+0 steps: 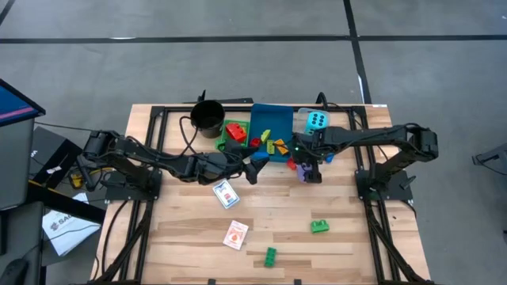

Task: Pick & Place Toys
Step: Put the purple dice into the transparent bin

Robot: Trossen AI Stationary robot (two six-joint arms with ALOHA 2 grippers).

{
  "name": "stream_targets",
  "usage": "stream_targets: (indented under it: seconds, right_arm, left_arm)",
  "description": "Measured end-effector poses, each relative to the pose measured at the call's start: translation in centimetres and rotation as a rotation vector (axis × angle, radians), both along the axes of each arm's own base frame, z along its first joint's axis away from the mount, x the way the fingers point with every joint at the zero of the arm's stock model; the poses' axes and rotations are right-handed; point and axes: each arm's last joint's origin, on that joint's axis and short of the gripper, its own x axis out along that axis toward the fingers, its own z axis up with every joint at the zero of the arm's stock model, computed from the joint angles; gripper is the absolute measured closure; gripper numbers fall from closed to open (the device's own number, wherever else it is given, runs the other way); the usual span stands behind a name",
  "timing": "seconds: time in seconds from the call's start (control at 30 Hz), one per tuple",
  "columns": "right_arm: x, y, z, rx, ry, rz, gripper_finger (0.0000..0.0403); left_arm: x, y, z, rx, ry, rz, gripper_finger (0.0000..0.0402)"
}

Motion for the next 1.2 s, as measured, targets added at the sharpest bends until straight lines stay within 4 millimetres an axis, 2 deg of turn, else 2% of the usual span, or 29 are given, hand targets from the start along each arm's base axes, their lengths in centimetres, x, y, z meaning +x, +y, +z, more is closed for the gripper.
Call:
stream_targets:
  seconds: [0.43, 0.83, 1.2]
  right_arm:
    - [0.19, 0.40, 0.01, 0.044, -0.014, -0.099, 0.0010]
    - [0.31, 0.38, 0.18, 0.051, -0.029, -0.138, 0.0114]
    - [0.07, 0.41, 0.30, 0.047, -0.023, -0.139, 0.0121]
  left_arm:
    - [0.00, 0.00, 0.00, 0.000, 0.000, 0.000, 0.0078]
    - [-0.01, 0.01, 0.00, 0.001, 0.000, 0.004, 0.0078]
    - [-0.01, 0.01, 0.00, 0.001, 0.000, 0.003, 0.0078]
